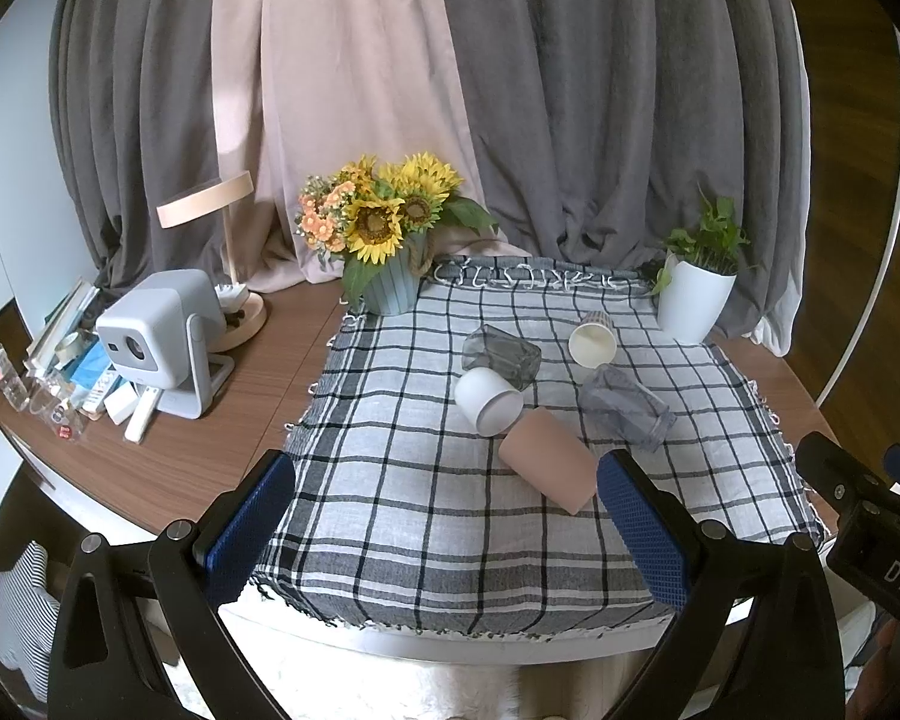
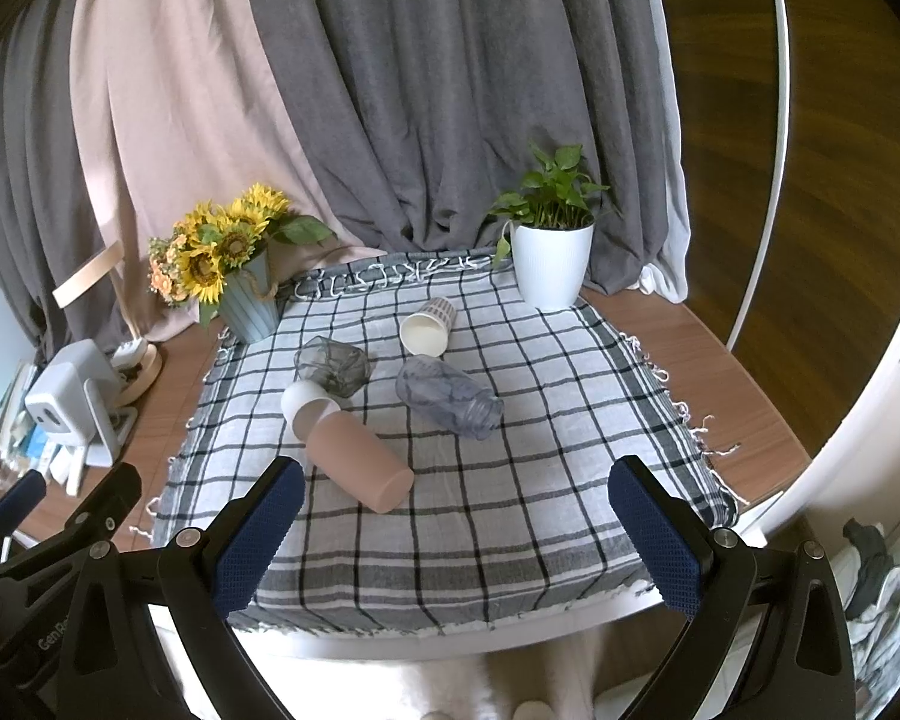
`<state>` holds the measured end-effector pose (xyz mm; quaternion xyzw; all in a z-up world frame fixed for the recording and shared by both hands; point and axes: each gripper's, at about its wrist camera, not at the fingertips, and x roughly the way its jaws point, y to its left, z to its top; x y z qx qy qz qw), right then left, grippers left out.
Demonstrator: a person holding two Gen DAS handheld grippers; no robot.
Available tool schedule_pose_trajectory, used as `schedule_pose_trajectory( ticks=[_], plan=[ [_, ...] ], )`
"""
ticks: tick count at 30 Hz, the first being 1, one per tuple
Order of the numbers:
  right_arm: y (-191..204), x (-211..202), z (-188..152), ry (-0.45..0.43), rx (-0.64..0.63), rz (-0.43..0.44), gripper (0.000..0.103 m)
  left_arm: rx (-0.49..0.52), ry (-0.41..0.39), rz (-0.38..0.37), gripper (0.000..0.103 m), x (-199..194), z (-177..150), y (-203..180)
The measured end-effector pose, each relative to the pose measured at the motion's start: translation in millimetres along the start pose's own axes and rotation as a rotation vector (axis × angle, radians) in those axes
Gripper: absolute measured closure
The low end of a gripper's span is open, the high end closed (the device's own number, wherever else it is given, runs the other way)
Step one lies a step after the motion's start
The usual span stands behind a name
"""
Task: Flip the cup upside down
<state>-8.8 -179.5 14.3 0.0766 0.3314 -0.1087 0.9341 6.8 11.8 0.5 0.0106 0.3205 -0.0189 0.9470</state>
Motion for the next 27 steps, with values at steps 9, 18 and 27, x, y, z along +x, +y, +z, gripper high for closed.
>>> schedule_pose_trajectory(
  ticks=[9, 18, 27],
  plan=[
    [2, 1, 0, -0.002, -0.001, -0.001, 0.001, 0.0, 0.002, -0.001, 0.0, 0, 0, 1],
    [2, 3, -2, -0.001, -0.001, -0.001, 0.001, 0.003, 0.005, -0.001, 0.0, 1, 0, 1],
    [3, 17, -12, 0.027, 0.001, 0.001, 0.001, 0.01, 0.071, 0.008, 0.0, 23, -8, 6]
  ],
)
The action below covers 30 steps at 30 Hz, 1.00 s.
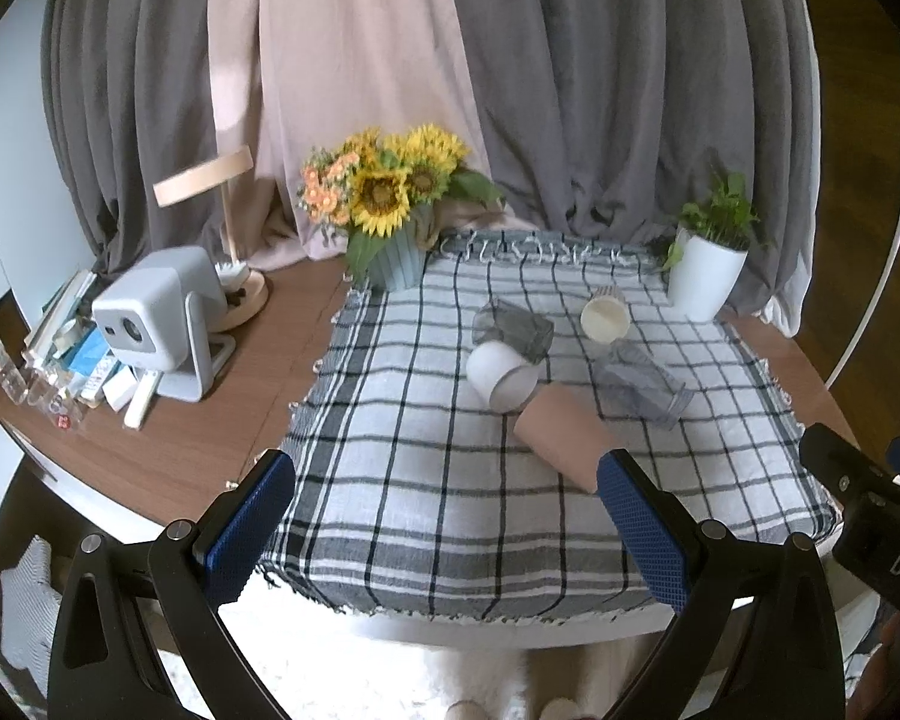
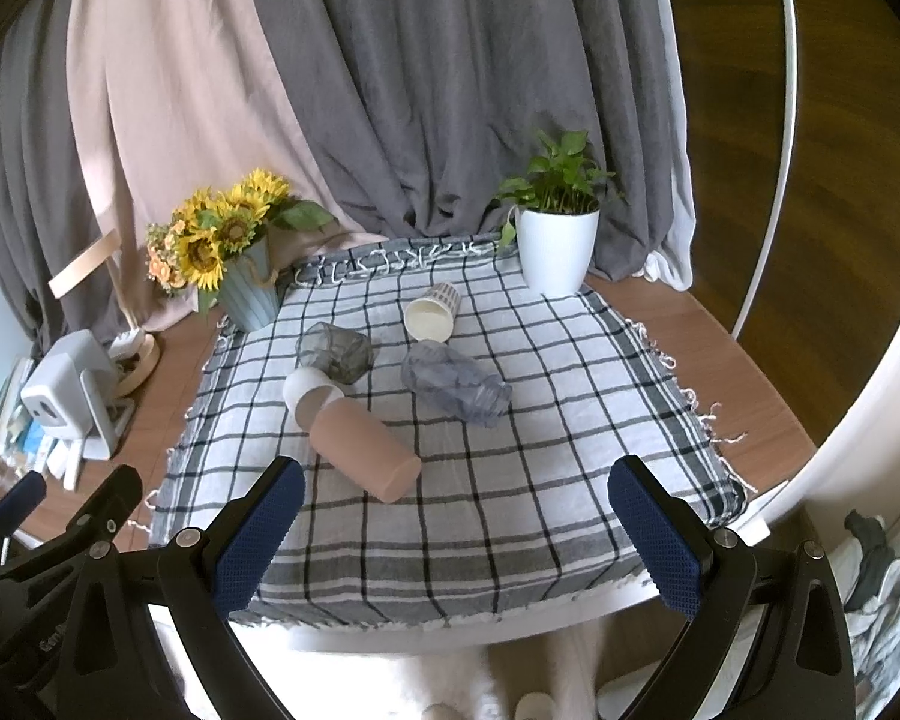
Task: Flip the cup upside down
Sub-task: 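Move the right gripper down onto the pink cup lying on its side and grasp it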
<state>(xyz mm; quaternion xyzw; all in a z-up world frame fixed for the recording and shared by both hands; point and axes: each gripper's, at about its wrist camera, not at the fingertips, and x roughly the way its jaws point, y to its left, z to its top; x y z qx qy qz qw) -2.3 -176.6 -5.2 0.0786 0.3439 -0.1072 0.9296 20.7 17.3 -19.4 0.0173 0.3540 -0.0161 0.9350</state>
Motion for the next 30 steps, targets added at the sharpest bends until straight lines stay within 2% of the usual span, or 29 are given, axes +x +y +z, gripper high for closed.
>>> schedule_pose_trajectory(
  ticks=[4, 9, 20, 30],
  plan=[
    [5, 15, -1, 0.043, -0.024, 0.018, 0.001, -0.011, 0.065, 0.022, 0.0, 18, -7, 0],
    [10, 50, 4, 0.12, -0.068, 0.063, 0.001, -0.074, 0.154, 0.055, 0.0, 50, -12, 5],
    [48, 155, 11, 0.339, -0.243, 0.208, 0.001, -0.203, 0.345, 0.202, 0.0, 119, -27, 10],
    [76, 242, 9, 0.508, -0.418, 0.278, 0.005, -0.296, 0.463, 0.265, 0.0, 171, -36, 6]
  ],
)
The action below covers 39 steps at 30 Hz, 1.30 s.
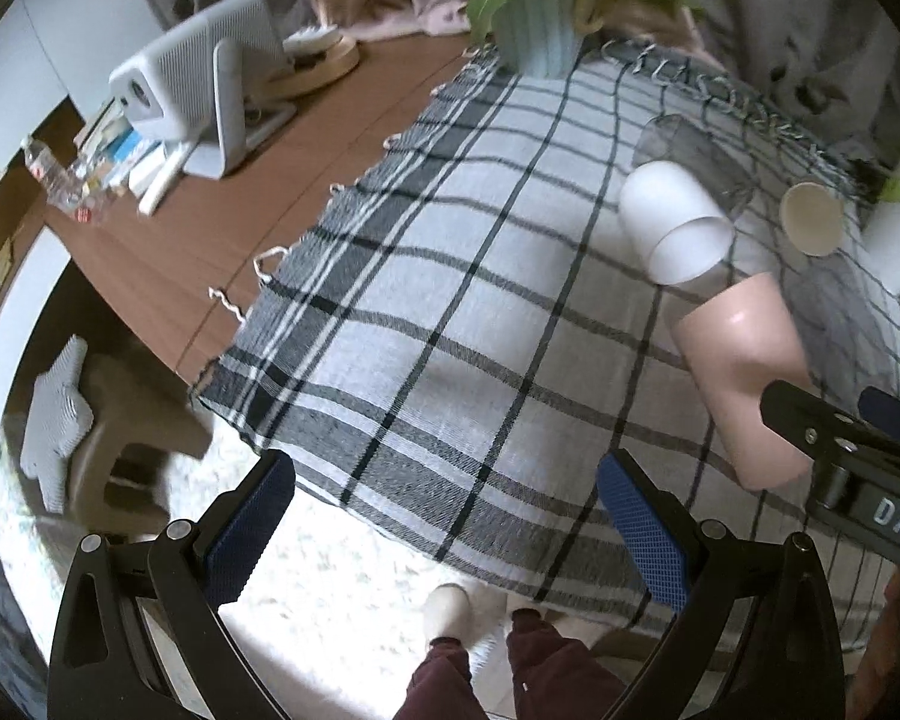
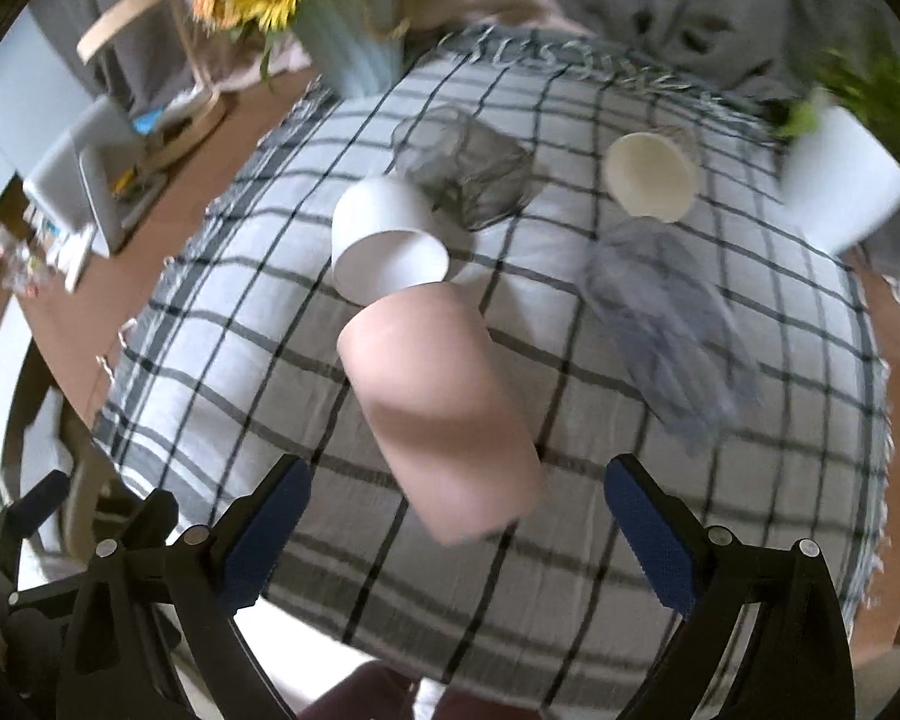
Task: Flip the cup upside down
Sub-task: 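Move the right gripper down onto the pink cup lying on its side and grasp it, then lift the pink cup with the right gripper and tilt it upright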
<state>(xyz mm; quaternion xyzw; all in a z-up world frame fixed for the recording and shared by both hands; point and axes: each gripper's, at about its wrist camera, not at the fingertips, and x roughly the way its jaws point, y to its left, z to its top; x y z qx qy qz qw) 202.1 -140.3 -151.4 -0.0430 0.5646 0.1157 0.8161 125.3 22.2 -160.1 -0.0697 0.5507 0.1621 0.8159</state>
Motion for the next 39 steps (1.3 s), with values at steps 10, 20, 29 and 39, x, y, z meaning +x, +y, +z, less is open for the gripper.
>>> schedule_pose_trajectory(
  ticks=[10, 20, 29, 39],
  plan=[
    [1, 53, 24, 0.111, -0.089, 0.039, 0.013, -0.086, 0.077, 0.043, 0.0, 29, 1, -3],
    [-3, 81, 26, 0.187, -0.071, 0.101, 0.026, -0.07, 0.078, 0.05, 0.0, 33, 10, -3],
    [-10, 81, 25, 0.187, 0.081, 0.093, 0.027, 0.134, 0.056, -0.021, 0.0, 43, 43, -7],
    [-13, 61, 10, 0.139, 0.301, 0.045, 0.027, 0.324, 0.024, -0.114, 0.0, 48, 66, -12]
  ],
)
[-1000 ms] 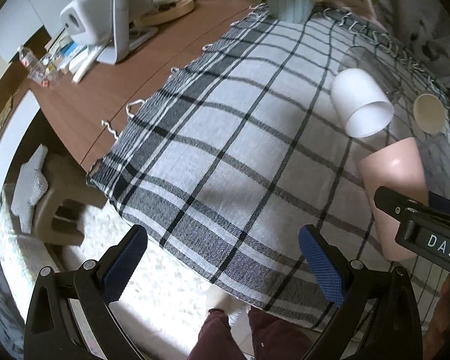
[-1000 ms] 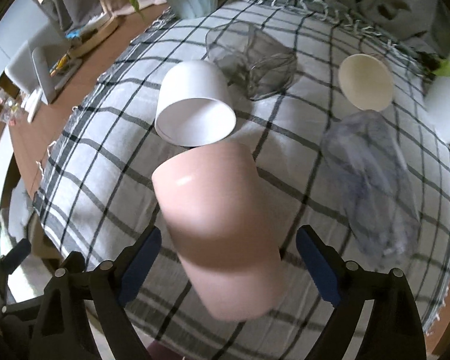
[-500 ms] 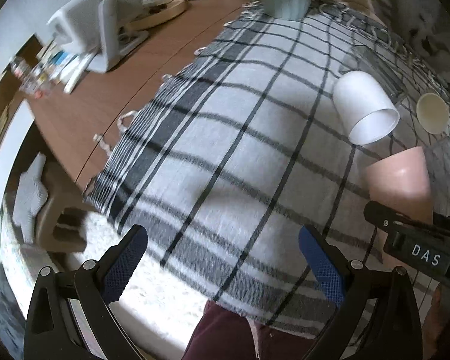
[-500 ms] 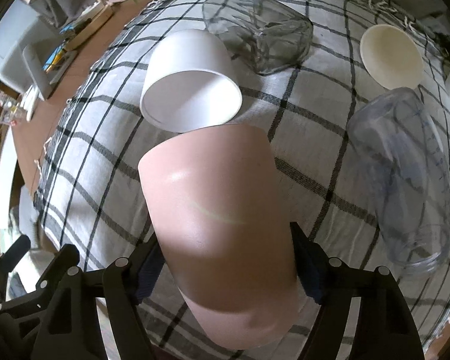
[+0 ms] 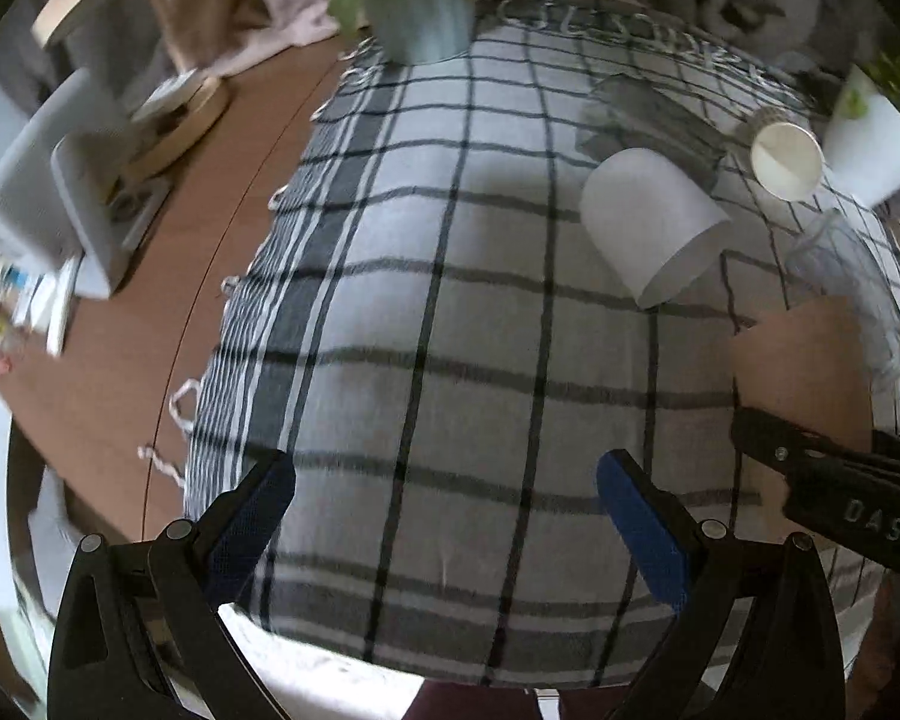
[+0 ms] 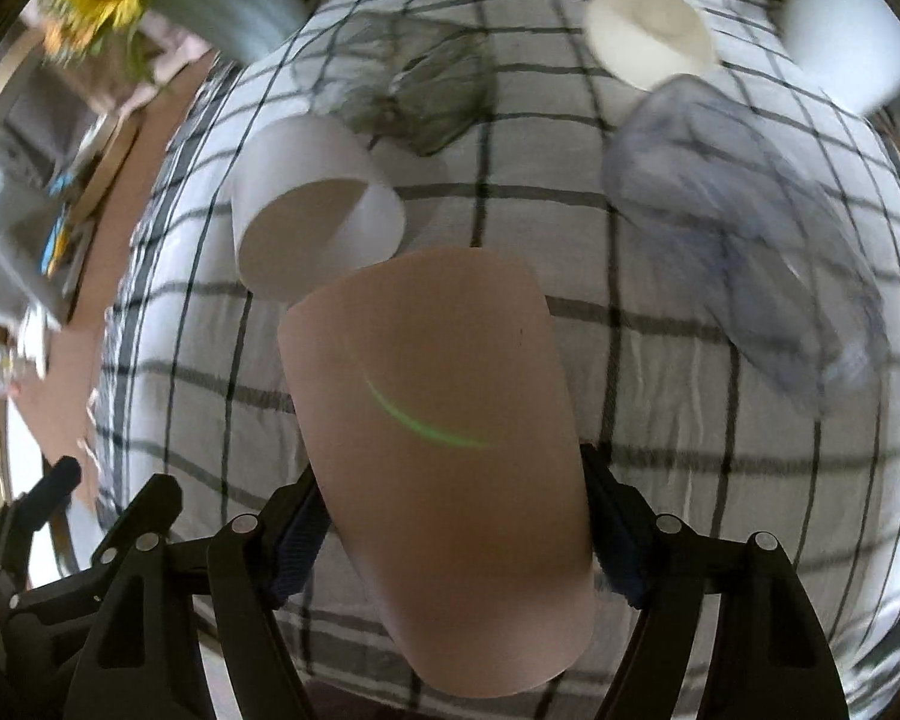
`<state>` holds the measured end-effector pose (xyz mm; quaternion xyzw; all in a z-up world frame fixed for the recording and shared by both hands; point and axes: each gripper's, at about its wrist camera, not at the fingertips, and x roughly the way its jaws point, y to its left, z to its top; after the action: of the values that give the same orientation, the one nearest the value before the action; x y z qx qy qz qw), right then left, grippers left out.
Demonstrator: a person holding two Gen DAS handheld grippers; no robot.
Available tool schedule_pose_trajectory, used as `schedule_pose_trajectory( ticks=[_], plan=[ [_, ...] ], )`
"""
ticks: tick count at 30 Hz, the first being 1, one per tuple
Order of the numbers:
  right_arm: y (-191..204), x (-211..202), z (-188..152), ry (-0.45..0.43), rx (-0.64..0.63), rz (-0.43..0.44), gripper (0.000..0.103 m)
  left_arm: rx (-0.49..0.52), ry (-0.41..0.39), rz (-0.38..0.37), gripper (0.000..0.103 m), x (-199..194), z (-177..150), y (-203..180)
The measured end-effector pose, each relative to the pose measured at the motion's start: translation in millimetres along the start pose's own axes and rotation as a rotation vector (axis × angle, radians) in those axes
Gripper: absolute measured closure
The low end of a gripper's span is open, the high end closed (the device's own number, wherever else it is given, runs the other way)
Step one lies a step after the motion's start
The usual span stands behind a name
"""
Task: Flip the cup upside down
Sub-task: 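Lift the pink cup with the right gripper and tilt it upright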
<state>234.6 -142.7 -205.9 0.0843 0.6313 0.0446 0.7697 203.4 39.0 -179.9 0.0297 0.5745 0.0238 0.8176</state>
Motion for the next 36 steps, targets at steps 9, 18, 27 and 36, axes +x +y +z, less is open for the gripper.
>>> schedule_pose_trajectory(
  ticks=[9, 18, 27, 36],
  plan=[
    [-12, -25, -22, -0.054, 0.201, -0.009, 0.027, 0.127, -0.007, -0.055, 0.0, 6, 9, 3],
    [-19, -15, -40, 0.005, 0.304, 0.012, 0.027, 0.165, 0.016, -0.076, 0.0, 12, 7, 6],
    [-16, 6, -38, 0.045, 0.338, 0.009, 0.027, 0.142, 0.033, -0.076, 0.0, 15, 3, 13],
    [-10, 2, -34, 0.027, 0.289, 0.006, 0.021, 0.124, 0.03, -0.066, 0.0, 9, 1, 10]
  ],
)
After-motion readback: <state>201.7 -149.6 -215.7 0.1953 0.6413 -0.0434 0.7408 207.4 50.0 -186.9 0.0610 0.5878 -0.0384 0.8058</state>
